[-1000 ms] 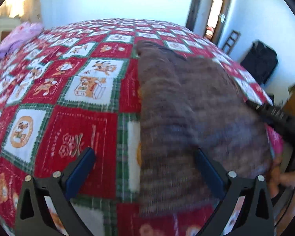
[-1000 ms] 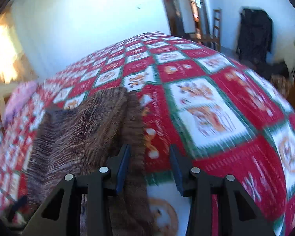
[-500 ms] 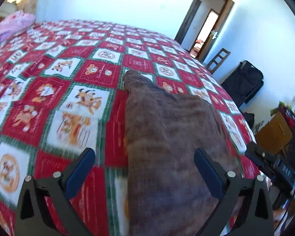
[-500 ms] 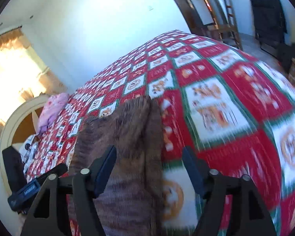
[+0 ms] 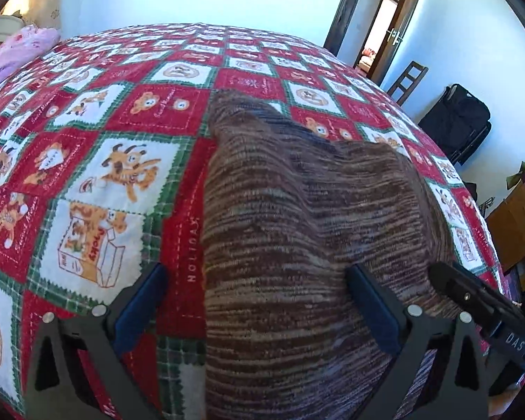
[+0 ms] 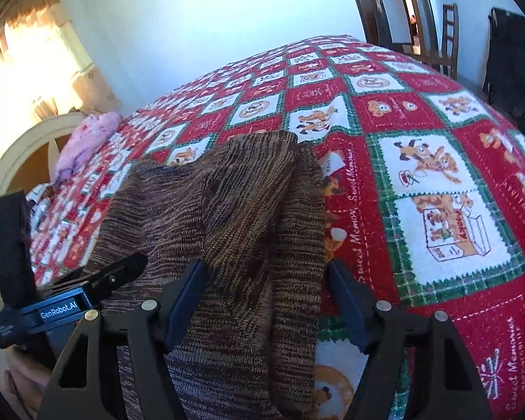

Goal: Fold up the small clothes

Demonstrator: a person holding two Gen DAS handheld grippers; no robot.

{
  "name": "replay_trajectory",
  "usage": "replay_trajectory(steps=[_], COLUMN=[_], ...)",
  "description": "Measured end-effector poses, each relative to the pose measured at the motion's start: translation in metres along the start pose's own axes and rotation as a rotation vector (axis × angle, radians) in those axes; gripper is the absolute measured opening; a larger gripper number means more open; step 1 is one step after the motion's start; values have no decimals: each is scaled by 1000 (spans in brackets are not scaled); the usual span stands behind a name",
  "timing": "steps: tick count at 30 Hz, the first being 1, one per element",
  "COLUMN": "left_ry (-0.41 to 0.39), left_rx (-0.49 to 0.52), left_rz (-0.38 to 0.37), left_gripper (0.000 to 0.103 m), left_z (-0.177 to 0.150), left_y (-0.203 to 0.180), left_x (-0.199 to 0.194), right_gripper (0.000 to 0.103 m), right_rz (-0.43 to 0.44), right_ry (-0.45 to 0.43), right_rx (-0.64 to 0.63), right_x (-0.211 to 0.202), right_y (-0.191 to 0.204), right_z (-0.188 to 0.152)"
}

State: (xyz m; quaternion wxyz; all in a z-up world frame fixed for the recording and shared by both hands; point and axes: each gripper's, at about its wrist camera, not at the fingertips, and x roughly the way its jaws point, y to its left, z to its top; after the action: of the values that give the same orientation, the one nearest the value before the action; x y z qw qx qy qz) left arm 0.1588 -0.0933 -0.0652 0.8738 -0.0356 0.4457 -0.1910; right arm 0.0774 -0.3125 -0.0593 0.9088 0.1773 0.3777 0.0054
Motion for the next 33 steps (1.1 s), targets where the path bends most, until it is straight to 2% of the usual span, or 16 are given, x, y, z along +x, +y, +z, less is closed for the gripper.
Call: replay_trajectory(steps=[4,7,8,10,13,14,17,19,21,23,25,26,29,30,31,33], left_ry=[-9,-14,-19,-38,-60,-64,-58,-49,-28,-26,-30,-35,-63,-70,-72,-72], left_rx=[-18,-29,-34,-49,-95,-111,-107,-80,-28,-4,-16,-29,-59,-61,-55,-48], left_rz=[-35,-58,-64,-69,-95,-109,-109,-96,-78,-51,-65,-74,-75,-96,-121,-112], left_gripper=[103,102,101,89,78,78,78,91,97,97,95,93,70,49,46,46], left_z=[1,6,6,6,4,4,5,5,6,6,5,5,3,2,2,2], left_y=[7,8,9,12,21,24,22,16,6,2,6,9,15,16,15,13], left_x=[-1,1,-1,-3,-7,-8,-5,-3,0,0,-1,-2,-6,-7,-7,-7], right_gripper=[72,70,65,42,42,42,44,46,47,47,45,44,37,35,34,34], right_rz=[38,26,24,73,108,121,151,160,160,162,154,139,112,110,107,103], right_ry=[-11,-6,3,18,28,28,27,30,31,33,31,28,17,14,10,7], right_rx=[38,12,-14,-52,-60,-46,17,34,31,30,23,8,-38,-45,-53,-57], right_x=[-1,2,3,4,6,6,8,9,9,9,8,8,7,6,6,5], right_y=[-4,2,7,14,16,13,4,2,4,4,6,9,18,20,21,22], right_z=[0,0,-1,-2,-3,-3,-2,-2,-2,-2,-2,-3,-4,-5,-5,-5])
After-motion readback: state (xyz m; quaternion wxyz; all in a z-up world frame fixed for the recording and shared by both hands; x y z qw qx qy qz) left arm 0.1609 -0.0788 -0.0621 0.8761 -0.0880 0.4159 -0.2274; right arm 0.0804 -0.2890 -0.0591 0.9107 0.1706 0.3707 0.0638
